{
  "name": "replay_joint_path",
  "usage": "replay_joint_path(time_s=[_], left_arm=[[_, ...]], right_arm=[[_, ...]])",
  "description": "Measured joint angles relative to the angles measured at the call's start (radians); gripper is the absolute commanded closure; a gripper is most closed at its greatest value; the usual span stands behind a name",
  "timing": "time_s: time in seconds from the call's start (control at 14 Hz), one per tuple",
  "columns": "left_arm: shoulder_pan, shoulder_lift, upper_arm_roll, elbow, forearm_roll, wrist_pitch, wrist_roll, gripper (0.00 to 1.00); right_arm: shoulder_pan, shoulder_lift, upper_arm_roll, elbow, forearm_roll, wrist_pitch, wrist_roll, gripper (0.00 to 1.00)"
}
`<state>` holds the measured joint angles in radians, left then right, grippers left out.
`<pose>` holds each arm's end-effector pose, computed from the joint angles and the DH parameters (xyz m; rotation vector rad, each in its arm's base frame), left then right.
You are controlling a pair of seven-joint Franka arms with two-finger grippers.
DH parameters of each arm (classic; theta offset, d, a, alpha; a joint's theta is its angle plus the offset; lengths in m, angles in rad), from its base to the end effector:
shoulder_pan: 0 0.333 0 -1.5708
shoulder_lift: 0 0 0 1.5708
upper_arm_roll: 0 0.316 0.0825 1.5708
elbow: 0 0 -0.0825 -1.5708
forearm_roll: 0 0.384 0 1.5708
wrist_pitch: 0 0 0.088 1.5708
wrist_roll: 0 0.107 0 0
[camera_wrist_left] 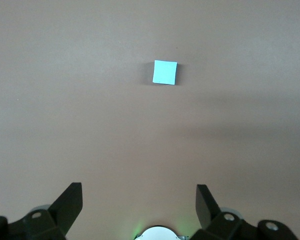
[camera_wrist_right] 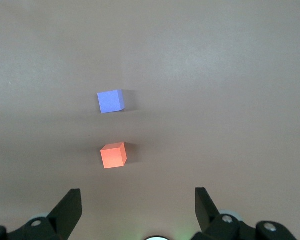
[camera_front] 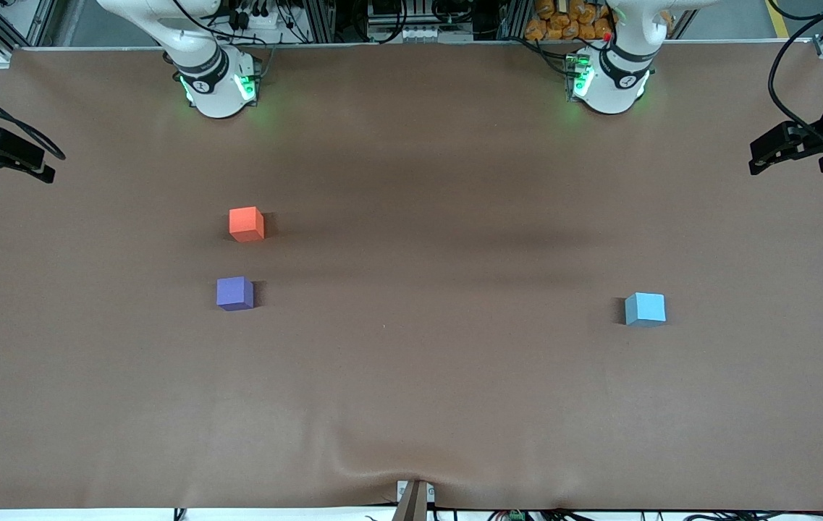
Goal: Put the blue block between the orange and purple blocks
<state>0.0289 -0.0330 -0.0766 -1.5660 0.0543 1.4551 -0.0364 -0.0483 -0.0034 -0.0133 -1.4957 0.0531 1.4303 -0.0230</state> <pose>0.5317 -0.0198 0.6351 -3.0795 0.0108 0.1164 0.5383 -0.0269 0.6496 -3.0844 0.0506 0.0921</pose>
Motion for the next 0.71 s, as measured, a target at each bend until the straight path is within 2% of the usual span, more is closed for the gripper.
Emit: replay_joint_path(time_s=[0.29,0.43,0.71], left_arm=[[-0.004,0.022,-0.007,-0.005,-0.015,0.043,0.000,0.00],[-0.004,0.040,-0.007,-0.044,-0.036,0.092,-0.003,0.00],[-0.004,0.070,-0.009,-0.279,-0.045,0.364,-0.004,0.00]], right_arm=[[-0.005,0.000,-0.002,0.011,0.000,-0.004,0.000,0.00],[-0.005,0.000,-0.001,0.013,0.000,-0.018,0.000,0.00],[-0.004,0.003,0.001,0.012,0.001,-0.038,0.000,0.00]])
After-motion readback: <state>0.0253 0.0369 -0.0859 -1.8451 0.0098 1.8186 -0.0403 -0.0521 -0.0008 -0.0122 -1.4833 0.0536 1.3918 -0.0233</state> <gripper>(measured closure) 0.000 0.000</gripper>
